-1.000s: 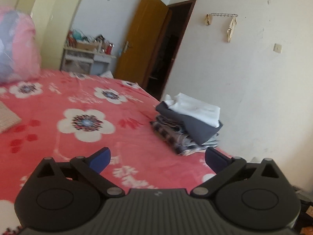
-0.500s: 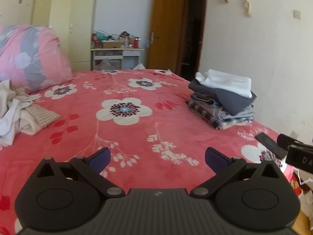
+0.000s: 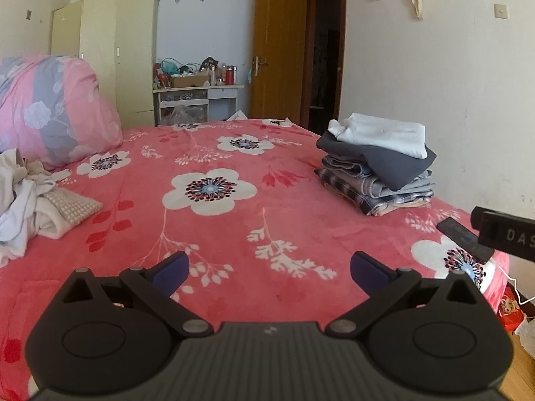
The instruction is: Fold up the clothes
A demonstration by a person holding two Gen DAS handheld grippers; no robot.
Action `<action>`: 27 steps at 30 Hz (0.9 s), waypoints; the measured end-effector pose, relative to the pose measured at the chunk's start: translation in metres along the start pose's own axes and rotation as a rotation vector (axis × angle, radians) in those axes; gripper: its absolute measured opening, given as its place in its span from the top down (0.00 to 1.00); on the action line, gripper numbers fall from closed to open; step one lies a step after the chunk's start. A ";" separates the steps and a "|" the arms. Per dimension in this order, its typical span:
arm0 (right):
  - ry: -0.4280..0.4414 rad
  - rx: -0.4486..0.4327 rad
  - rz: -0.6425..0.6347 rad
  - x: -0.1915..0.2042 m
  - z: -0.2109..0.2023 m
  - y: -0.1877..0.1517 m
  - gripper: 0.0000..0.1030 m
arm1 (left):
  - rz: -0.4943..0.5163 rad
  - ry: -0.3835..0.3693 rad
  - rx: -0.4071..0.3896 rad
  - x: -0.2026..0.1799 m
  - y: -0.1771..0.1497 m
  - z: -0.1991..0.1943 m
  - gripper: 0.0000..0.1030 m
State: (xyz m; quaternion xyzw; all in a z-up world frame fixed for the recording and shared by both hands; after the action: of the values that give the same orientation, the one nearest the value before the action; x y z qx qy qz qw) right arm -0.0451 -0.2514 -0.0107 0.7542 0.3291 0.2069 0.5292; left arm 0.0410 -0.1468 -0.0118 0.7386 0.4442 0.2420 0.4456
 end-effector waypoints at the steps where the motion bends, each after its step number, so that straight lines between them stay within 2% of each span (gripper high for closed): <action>1: 0.000 0.005 0.000 0.000 0.000 0.000 0.01 | -0.003 -0.003 0.002 0.000 0.001 -0.001 0.00; 6: 0.017 0.026 -0.002 0.002 0.000 -0.001 0.01 | -0.008 -0.004 0.007 -0.002 0.002 -0.004 0.00; 15: 0.010 0.011 0.000 0.002 -0.008 0.004 0.01 | -0.038 0.014 0.028 0.003 -0.001 -0.005 0.00; 27: 0.009 -0.011 0.004 0.006 -0.014 0.007 0.01 | -0.043 0.035 0.011 0.011 -0.002 -0.012 0.00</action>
State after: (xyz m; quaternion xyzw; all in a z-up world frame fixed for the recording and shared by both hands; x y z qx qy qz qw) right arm -0.0483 -0.2391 0.0008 0.7511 0.3287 0.2130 0.5314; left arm 0.0361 -0.1312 -0.0083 0.7272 0.4689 0.2428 0.4386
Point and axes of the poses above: each gripper's, at about its wrist camera, not at the fingertips, and z roughly the way its jaws point, x to its left, y to its top, the point moved 7 cm from there along z, roughly the way its jaws point, and after that the axes turned 1 degree about -z, right-handed, at the moved point
